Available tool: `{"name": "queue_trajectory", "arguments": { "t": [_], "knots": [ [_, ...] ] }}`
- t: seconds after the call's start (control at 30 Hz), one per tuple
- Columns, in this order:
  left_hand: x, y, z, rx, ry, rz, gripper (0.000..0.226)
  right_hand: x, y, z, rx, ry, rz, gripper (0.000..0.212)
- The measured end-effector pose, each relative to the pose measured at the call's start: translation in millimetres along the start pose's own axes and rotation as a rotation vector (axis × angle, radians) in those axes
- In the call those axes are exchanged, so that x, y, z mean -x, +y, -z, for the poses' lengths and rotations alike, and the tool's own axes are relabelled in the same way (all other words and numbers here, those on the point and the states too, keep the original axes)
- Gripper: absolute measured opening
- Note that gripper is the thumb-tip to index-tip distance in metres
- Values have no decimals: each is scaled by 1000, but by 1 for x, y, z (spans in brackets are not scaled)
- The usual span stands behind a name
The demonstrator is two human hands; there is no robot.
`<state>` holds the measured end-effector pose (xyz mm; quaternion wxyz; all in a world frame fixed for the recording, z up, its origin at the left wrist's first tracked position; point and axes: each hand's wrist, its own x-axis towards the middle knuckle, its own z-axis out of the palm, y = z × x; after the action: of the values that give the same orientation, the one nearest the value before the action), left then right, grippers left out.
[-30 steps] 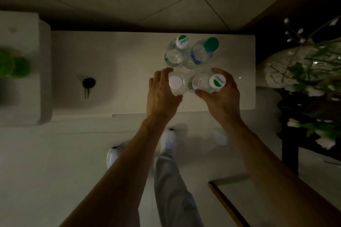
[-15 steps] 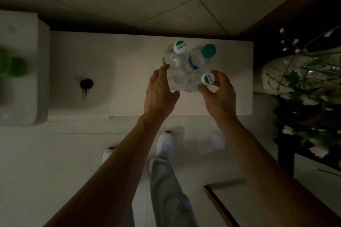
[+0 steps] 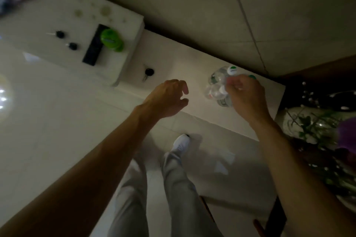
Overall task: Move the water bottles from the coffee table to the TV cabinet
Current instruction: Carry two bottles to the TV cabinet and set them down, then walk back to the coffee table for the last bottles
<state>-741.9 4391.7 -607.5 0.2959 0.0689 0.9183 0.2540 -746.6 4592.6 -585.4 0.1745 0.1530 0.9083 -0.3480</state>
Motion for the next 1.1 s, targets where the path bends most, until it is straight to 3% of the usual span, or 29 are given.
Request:
{"name": "queue_trajectory", "arguments": {
  "t": [0.1, 0.2, 0.47, 0.73, 0.97, 1.1],
  "knots": [
    [51, -14, 40, -46, -65, 39, 33, 25, -47, 0, 214, -194, 178, 27],
    [109, -28, 75, -36, -27, 127, 30, 55, -92, -2, 395, -360, 267, 31],
    [274, -60, 119, 37, 108, 319, 33, 153, -189, -16, 567, -576, 475, 32],
    [444, -63, 100, 154, 315, 421, 36, 298, -245, -56, 684, -698, 719, 41],
    [603, -74, 57, 211, 290, 613, 40, 444, -273, -99, 857, -833, 937, 38],
    [685, -79, 46, 235, 397, 716, 39, 515, -298, -123, 913, -853, 1089, 36]
  ]
}}
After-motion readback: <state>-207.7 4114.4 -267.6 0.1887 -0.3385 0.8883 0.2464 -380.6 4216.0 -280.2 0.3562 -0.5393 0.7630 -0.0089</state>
